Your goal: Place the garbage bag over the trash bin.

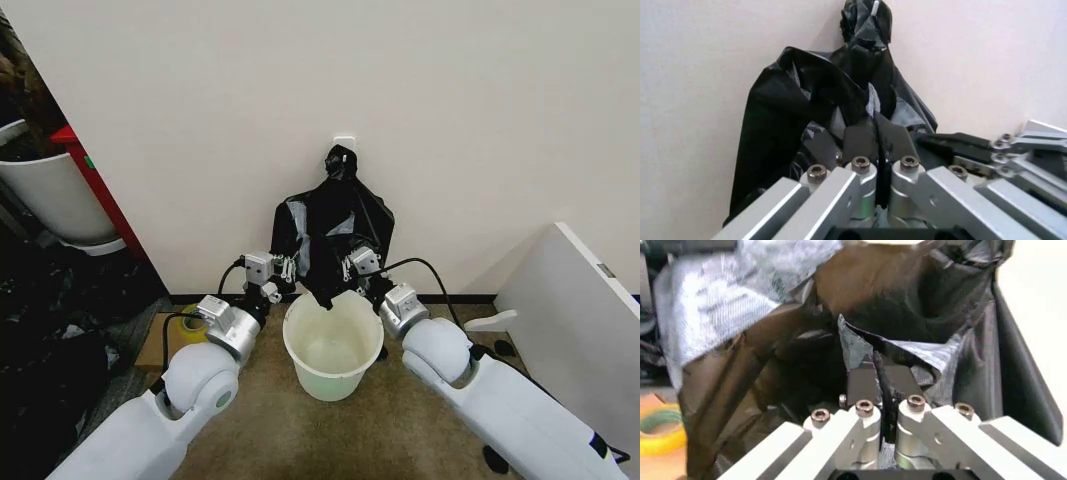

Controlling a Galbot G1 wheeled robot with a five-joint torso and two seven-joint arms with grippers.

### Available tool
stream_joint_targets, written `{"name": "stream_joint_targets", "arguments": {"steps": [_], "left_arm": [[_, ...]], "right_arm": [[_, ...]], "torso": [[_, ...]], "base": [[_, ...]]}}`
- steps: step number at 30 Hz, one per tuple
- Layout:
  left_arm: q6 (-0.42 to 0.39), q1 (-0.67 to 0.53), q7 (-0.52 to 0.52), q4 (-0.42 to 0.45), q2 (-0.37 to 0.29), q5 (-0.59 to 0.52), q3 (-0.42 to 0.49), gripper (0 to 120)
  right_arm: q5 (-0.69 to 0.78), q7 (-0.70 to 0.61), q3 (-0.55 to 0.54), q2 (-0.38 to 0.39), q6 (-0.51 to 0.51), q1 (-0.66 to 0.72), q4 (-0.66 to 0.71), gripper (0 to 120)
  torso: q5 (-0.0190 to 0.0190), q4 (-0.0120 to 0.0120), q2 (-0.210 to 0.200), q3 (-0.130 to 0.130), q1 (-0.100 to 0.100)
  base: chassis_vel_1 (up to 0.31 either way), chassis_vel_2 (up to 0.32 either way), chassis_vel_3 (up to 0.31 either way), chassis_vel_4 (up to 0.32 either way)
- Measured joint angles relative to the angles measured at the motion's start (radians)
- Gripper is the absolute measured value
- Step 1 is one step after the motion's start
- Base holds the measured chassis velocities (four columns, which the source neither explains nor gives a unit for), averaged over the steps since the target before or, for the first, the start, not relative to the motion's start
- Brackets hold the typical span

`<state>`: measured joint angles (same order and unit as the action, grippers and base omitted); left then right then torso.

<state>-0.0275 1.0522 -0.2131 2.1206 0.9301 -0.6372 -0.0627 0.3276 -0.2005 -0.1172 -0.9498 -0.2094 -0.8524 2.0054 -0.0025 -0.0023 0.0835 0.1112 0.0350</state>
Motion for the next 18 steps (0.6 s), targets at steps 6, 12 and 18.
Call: {"name": "stream_joint_targets", "arguments": {"steps": [6, 12, 18], "left_arm": [[0.0, 0.068, -0.003, 0.081, -0.027, -0.029, -0.035, 0], [-0.002, 0.126, -0.004, 0.185, -0.059, -0.048, -0.052, 0], [-0.008, 0.175, -0.008, 0.284, -0.095, -0.068, -0.062, 0]], "right_arm": [[0.151, 0.007, 0.166, 0.022, 0.035, -0.175, 0.158, 0], [0.247, 0.008, 0.285, 0.036, 0.046, -0.313, 0.303, 0], [0.337, 0.008, 0.39, 0.031, 0.043, -0.455, 0.433, 0]], "torso": [[0.0002, -0.0001, 0.0, 0.0, 0.0], [0.0, 0.0, 0.0, 0.0, 0.0], [0.0, -0.0001, 0.0, 0.0, 0.0]], "base": [[0.0, 0.0, 0.0, 0.0], [0.0, 0.0, 0.0, 0.0], [0.0, 0.0, 0.0, 0.0]]}}
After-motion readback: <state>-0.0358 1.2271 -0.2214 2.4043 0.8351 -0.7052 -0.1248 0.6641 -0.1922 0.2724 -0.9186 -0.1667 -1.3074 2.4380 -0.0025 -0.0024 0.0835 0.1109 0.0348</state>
